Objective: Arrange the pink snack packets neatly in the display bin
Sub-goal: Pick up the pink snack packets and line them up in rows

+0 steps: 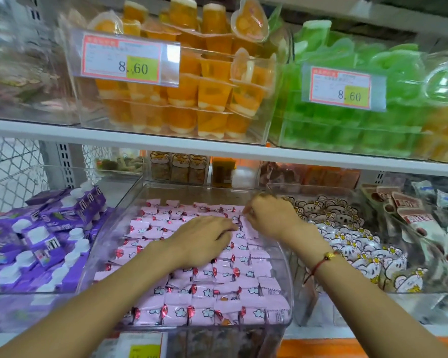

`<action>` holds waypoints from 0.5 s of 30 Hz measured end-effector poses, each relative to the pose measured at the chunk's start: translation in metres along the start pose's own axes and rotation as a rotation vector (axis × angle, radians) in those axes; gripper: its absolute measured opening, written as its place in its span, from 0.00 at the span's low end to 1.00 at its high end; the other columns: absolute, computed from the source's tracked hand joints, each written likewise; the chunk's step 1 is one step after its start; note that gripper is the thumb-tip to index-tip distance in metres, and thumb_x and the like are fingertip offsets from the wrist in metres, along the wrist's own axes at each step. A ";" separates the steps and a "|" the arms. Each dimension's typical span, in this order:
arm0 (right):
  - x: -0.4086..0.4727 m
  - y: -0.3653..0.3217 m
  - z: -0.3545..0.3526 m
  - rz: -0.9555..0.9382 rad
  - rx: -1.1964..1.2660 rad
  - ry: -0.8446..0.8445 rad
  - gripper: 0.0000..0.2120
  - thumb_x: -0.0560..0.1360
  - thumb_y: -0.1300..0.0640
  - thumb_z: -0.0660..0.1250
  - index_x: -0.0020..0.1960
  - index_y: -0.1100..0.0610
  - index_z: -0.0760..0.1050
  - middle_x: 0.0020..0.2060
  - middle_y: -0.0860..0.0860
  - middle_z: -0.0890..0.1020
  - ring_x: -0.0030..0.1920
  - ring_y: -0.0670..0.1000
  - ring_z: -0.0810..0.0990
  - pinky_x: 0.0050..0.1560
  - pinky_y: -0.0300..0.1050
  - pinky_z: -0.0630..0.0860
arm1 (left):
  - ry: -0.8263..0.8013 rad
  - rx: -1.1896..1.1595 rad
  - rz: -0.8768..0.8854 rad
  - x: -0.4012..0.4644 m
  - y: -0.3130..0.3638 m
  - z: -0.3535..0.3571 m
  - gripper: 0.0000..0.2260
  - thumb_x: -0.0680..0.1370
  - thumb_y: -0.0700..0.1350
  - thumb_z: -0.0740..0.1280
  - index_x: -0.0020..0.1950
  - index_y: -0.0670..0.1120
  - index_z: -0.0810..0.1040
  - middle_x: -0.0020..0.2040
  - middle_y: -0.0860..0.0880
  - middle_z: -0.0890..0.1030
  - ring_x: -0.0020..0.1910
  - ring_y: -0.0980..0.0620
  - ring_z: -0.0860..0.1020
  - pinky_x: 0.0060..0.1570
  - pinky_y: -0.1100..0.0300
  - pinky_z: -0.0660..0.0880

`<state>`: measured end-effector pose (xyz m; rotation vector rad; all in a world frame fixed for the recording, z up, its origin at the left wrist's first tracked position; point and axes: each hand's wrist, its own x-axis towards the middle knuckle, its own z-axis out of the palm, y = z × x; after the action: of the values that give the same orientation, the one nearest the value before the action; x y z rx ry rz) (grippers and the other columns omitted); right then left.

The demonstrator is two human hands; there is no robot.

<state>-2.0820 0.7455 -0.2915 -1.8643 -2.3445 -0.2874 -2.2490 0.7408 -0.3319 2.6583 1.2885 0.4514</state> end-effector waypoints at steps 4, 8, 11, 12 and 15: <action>0.002 -0.003 0.000 0.006 -0.063 -0.102 0.15 0.78 0.59 0.62 0.63 0.55 0.75 0.63 0.56 0.74 0.64 0.58 0.72 0.61 0.53 0.73 | 0.016 0.006 0.046 0.000 0.000 0.002 0.17 0.83 0.50 0.52 0.71 0.53 0.67 0.66 0.53 0.73 0.65 0.52 0.69 0.54 0.61 0.64; 0.005 -0.003 0.002 0.021 -0.064 -0.125 0.18 0.77 0.59 0.63 0.67 0.58 0.70 0.66 0.57 0.71 0.66 0.58 0.69 0.61 0.54 0.71 | -0.070 0.037 0.045 0.003 -0.002 0.004 0.19 0.84 0.52 0.49 0.74 0.55 0.63 0.74 0.54 0.64 0.72 0.53 0.63 0.67 0.60 0.59; 0.003 -0.002 0.001 0.026 -0.009 -0.029 0.12 0.76 0.57 0.66 0.59 0.55 0.77 0.60 0.55 0.76 0.61 0.57 0.74 0.56 0.50 0.73 | -0.085 0.049 0.034 0.002 -0.002 0.004 0.19 0.83 0.53 0.48 0.75 0.58 0.60 0.76 0.54 0.61 0.73 0.52 0.61 0.68 0.58 0.58; 0.002 -0.002 0.000 0.018 0.015 0.030 0.09 0.76 0.56 0.67 0.55 0.54 0.79 0.56 0.54 0.78 0.58 0.56 0.76 0.53 0.49 0.74 | -0.082 0.053 0.033 0.002 -0.002 0.005 0.19 0.83 0.53 0.48 0.75 0.58 0.59 0.76 0.54 0.60 0.73 0.52 0.61 0.68 0.58 0.58; -0.001 0.000 0.003 -0.021 0.086 0.129 0.04 0.75 0.57 0.67 0.48 0.53 0.80 0.51 0.53 0.80 0.53 0.54 0.77 0.50 0.50 0.77 | -0.080 0.066 0.040 0.003 -0.001 0.003 0.19 0.84 0.52 0.48 0.75 0.56 0.60 0.76 0.55 0.61 0.73 0.53 0.61 0.67 0.60 0.59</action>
<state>-2.0816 0.7457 -0.2942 -1.7293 -2.2555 -0.2947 -2.2470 0.7434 -0.3347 2.7306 1.2499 0.3100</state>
